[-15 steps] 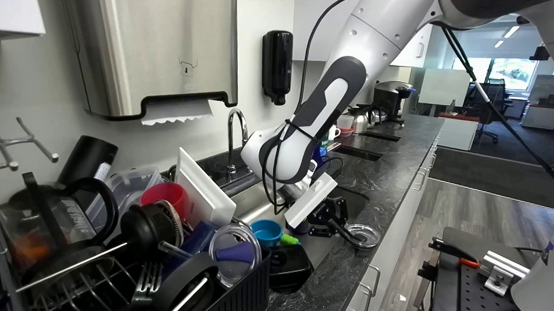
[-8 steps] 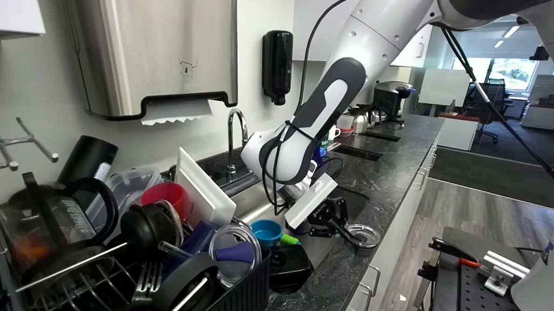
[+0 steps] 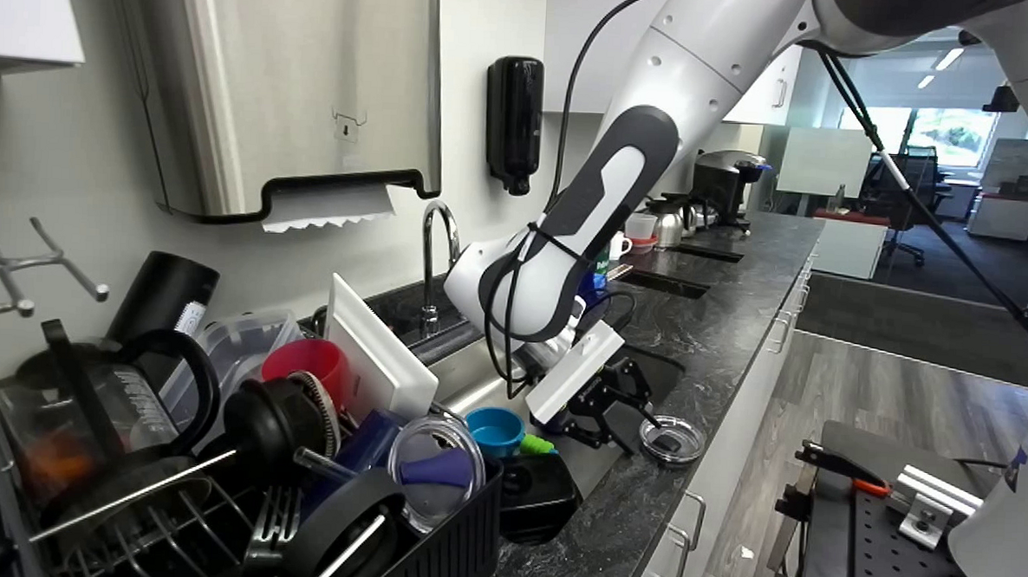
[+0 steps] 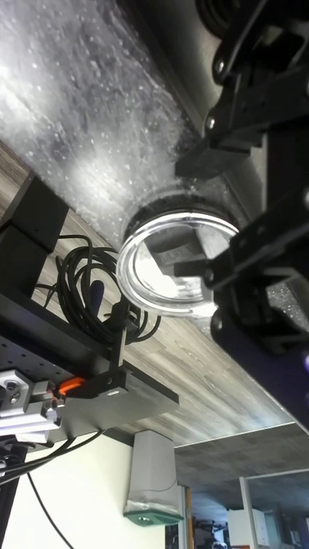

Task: Remove the lid from the cup in the sink and put it on the sink counter

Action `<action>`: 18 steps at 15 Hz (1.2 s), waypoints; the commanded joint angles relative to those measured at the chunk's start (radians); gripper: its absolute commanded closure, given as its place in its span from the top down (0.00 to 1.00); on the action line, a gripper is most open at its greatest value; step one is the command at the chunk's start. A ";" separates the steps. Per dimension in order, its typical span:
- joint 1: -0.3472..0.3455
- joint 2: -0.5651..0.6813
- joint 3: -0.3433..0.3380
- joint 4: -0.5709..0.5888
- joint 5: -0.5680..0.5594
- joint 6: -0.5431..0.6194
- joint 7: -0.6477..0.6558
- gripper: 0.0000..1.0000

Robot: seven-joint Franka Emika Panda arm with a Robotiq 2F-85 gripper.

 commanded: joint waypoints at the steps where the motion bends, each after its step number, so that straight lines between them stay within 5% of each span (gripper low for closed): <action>1: 0.018 -0.007 -0.010 0.013 -0.019 -0.023 0.008 0.83; 4: 0.022 -0.028 -0.008 0.015 -0.027 -0.021 0.009 1.00; 10: 0.018 -0.091 0.007 -0.005 -0.057 -0.001 -0.043 1.00; 18: -0.009 -0.232 0.014 -0.117 -0.219 0.147 -0.331 1.00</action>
